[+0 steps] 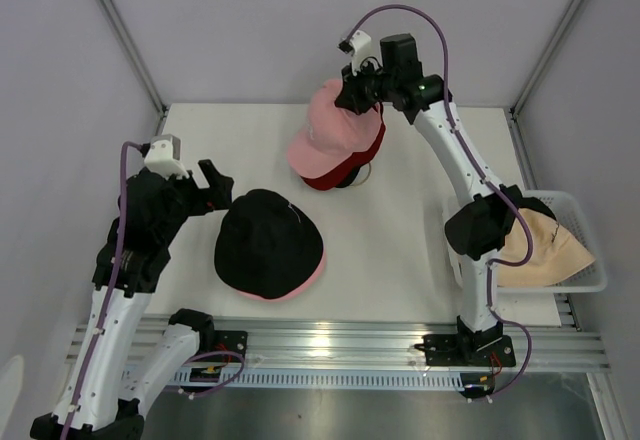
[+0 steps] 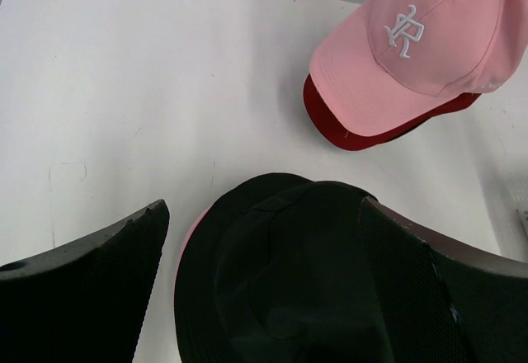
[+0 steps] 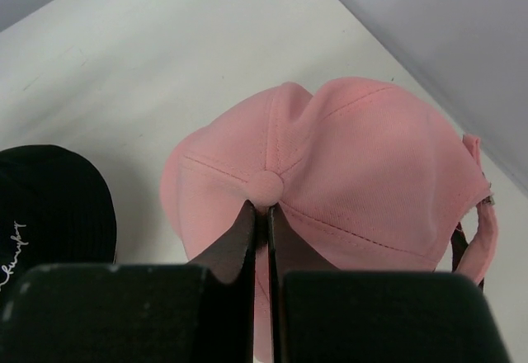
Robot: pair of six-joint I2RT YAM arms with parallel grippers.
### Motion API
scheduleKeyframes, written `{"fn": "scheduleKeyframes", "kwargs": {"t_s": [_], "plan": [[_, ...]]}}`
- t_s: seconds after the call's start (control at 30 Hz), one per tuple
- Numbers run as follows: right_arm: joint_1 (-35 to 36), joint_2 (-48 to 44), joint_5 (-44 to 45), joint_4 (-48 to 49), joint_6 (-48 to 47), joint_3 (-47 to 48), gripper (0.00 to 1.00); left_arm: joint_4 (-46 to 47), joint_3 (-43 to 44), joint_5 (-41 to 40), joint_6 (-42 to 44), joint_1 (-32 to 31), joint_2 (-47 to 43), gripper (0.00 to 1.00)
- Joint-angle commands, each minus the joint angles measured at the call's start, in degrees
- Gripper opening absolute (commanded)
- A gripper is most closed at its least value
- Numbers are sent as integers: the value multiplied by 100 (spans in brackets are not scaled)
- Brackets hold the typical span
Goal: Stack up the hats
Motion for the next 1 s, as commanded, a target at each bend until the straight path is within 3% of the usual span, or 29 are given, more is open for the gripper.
{"fn": "scheduleKeyframes", "kwargs": {"t_s": [0.0,0.17,0.4,0.57,0.6,0.7,0.8,0.97], "plan": [[30,-30,42,67,-61,-64,0,81,-3,-14,113,89,75,99],[214,-109,-47,41,-263,-363,0,90,-12,21,104,116,93,99],[267,-162,744,-126,-211,-732,2,107,6,39,96,142,146,100],[241,-592,754,295,-70,-1189,51,125,50,118,34,177,234,100],[232,-636,649,374,-18,-1155,67,125,41,118,17,177,251,100],[153,-829,595,471,228,-953,87,143,76,127,-54,177,295,100],[-40,-944,560,507,527,-470,95,178,173,249,-124,177,400,99],[-724,-1128,314,910,1369,-284,95,151,392,478,-159,177,603,100]]}}
